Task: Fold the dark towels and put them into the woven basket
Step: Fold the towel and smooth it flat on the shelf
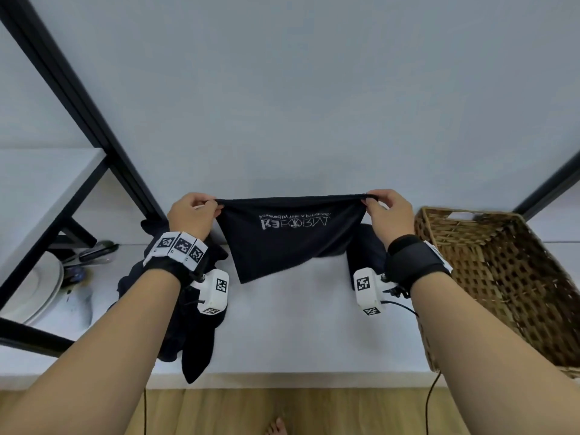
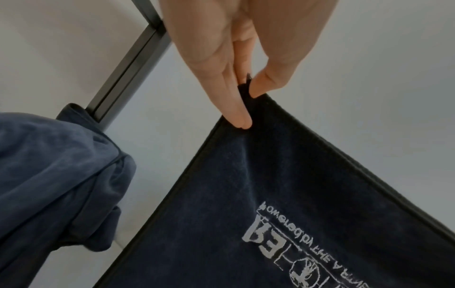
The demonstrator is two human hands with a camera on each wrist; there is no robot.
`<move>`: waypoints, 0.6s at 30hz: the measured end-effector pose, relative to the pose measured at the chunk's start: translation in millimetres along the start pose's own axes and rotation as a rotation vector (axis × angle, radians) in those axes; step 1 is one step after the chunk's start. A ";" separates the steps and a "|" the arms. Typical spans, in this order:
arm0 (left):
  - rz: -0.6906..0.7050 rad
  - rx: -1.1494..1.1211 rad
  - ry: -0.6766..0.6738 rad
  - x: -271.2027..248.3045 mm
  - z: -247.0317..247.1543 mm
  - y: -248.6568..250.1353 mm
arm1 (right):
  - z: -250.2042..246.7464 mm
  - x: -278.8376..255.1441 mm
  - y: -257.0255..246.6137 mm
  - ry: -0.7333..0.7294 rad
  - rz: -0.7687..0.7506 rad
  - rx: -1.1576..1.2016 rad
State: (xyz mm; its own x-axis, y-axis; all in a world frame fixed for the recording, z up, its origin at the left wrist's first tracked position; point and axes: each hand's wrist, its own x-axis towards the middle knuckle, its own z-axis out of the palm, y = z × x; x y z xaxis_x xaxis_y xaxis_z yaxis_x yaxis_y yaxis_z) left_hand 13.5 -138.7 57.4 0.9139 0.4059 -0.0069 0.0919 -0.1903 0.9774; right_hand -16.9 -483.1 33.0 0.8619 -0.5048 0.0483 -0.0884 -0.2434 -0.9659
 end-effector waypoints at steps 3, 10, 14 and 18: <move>0.052 -0.032 0.032 -0.5 -6.9 1.6 | -1.1 -8.3 -2.7 0.017 0.004 0.097; 0.048 0.161 -0.025 -37.9 -32.2 -57.0 | -9.0 -65.9 47.3 -0.064 0.081 -0.028; -0.050 0.285 -0.118 -65.8 -45.7 -117.0 | -13.1 -112.5 95.0 -0.149 0.202 -0.133; -0.155 0.388 -0.210 -87.4 -54.4 -177.1 | -13.4 -150.6 136.1 -0.226 0.299 -0.250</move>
State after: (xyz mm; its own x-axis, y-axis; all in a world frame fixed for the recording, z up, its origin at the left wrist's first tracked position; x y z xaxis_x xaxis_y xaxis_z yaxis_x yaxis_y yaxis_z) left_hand -104.3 -91.8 -103.6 0.9343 0.2740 -0.2280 0.3381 -0.4786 0.8103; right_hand -165.3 -451.3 -102.4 0.8651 -0.3962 -0.3074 -0.4442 -0.3208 -0.8365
